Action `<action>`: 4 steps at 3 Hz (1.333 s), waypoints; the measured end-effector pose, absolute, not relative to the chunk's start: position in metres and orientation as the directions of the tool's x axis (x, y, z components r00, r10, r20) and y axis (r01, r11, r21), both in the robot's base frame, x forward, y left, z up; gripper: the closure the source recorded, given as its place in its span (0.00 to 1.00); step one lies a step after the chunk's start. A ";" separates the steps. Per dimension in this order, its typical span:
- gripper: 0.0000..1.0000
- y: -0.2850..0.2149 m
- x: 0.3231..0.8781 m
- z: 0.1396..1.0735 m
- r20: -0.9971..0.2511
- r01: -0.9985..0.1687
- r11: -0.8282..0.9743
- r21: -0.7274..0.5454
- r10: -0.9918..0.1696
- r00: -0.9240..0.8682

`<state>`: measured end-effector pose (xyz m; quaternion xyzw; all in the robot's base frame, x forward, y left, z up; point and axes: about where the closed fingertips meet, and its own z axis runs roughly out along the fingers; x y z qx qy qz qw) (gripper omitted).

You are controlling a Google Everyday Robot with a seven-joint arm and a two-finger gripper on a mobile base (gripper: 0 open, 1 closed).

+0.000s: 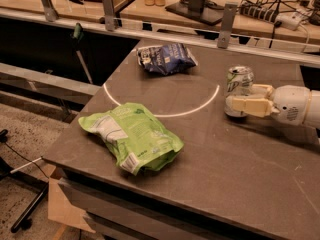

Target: Place 7up can upright

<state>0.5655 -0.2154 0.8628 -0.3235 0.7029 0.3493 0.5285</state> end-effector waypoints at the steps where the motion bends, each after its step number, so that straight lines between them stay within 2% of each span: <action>1: 0.15 -0.215 0.566 0.863 -0.969 -0.824 0.547 0.149 -0.086 -0.232; 2: 0.00 -0.233 0.557 0.865 -0.969 -0.827 0.545 0.137 -0.098 -0.226; 4: 0.00 -0.289 0.527 0.880 -0.945 -0.801 0.594 0.076 -0.214 -0.249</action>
Offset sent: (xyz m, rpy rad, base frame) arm -0.0231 -0.0520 0.0054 -0.0334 -0.0164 -0.0006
